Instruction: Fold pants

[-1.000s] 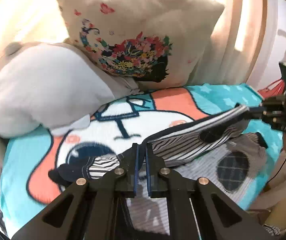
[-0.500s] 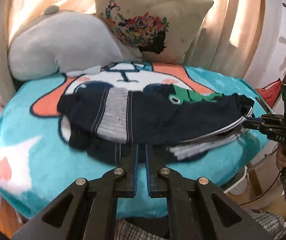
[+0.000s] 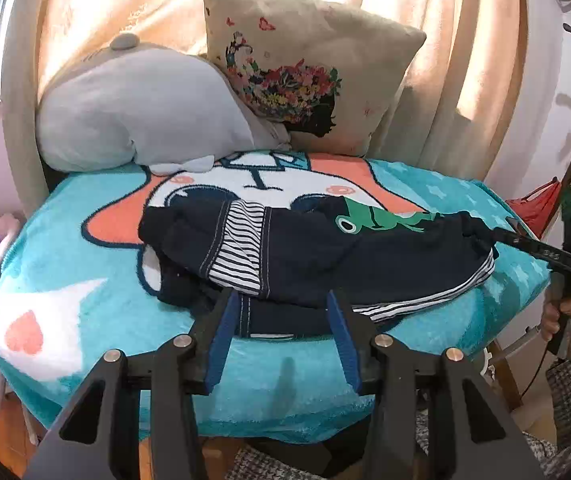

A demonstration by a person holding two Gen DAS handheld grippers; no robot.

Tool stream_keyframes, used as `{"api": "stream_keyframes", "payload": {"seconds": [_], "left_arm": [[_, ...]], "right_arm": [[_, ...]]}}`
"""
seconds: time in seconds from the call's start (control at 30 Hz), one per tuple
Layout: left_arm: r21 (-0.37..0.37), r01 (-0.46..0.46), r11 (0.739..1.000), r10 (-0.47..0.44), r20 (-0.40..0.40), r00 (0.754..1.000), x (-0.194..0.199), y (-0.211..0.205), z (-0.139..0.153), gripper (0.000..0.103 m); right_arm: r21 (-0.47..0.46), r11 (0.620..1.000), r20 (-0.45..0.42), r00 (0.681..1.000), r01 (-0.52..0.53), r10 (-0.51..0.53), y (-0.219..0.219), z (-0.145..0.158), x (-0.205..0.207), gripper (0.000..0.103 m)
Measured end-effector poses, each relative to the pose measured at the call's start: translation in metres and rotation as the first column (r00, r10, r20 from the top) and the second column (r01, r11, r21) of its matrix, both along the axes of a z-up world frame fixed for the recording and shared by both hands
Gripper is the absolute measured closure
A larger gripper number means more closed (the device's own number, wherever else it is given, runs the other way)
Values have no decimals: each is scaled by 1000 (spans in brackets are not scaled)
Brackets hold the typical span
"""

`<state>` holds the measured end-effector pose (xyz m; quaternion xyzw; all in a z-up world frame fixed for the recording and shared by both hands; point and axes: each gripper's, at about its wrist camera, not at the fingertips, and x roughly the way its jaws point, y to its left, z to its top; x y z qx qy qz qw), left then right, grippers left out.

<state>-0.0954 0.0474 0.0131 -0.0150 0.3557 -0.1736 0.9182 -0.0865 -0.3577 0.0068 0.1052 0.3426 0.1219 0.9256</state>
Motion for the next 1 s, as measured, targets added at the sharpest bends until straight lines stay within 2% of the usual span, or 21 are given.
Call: {"api": "stream_keyframes", "payload": {"seconds": [0.07, 0.1, 0.13, 0.17, 0.2, 0.4, 0.53, 0.57, 0.6, 0.63, 0.67, 0.7, 0.73, 0.83, 0.93, 0.97, 1.0], "left_arm": [[-6, -13, 1000, 13, -14, 1000, 4, 1, -3, 58], [-12, -22, 1000, 22, -21, 1000, 6, 2, -4, 58], [-20, -31, 999, 31, -30, 999, 8, 4, -6, 58], [-27, -40, 999, 39, -37, 999, 11, 7, -7, 58], [-31, -48, 998, 46, -40, 998, 12, 8, -8, 58], [-79, -79, 994, 75, -57, 996, 23, 19, -7, 58], [-75, -88, 993, 83, -64, 994, 29, 19, -10, 58], [-78, -90, 993, 85, -68, 994, 30, 20, -11, 57], [-79, -93, 993, 87, -72, 994, 31, 21, -12, 57], [-81, -96, 992, 90, -75, 993, 32, 22, -12, 57], [-82, -101, 991, 95, -79, 992, 32, 23, -13, 57], [-84, -103, 991, 97, -81, 992, 33, 24, -13, 57], [-88, -106, 991, 99, -84, 992, 33, 24, -13, 58], [-90, -103, 991, 96, -86, 992, 32, 23, -14, 58], [-90, -101, 991, 94, -85, 992, 31, 22, -13, 58], [-91, -103, 991, 96, -83, 992, 30, 22, -13, 57], [-92, -103, 990, 96, -83, 992, 30, 22, -13, 57]], "right_arm": [[-9, 1000, -31, 999, 11, -12, 6, -7, 15, 53], [-16, 1000, -48, 999, 20, -21, 9, -12, 22, 56], [-16, 1000, -59, 998, 22, -23, 8, -16, 26, 66], [-10, 1000, -72, 997, 20, -21, 9, -18, 29, 94], [-1, 1000, -69, 997, 25, -25, 8, -19, 27, 98], [-3, 989, -5, 989, 145, -145, -20, -2, 1, 98], [-97, 965, -46, 967, 246, -251, -37, -10, -4, 98], [-101, 958, -49, 960, 270, -276, -43, -11, -7, 97], [-57, 955, -29, 956, 289, -291, -49, -8, -12, 97], [-8, 959, -16, 959, 284, -284, -54, -6, -15, 95], [49, 963, -8, 964, 265, -265, -57, -4, -17, 77], [95, 965, -2, 970, 243, -244, -58, -2, -17, 44], [127, 966, 11, 974, 223, -226, -56, -1, -16, 34], [99, 979, 15, 984, 177, -179, -40, 1, -6, 34], [10, 991, -30, 991, 134, -133, -16, -9, 12, 47], [-29, 991, -63, 989, 133, -134, -10, -15, 20, 64], [-46, 991, -96, 987, 126, -130, -7, -22, 26, 88]]}}
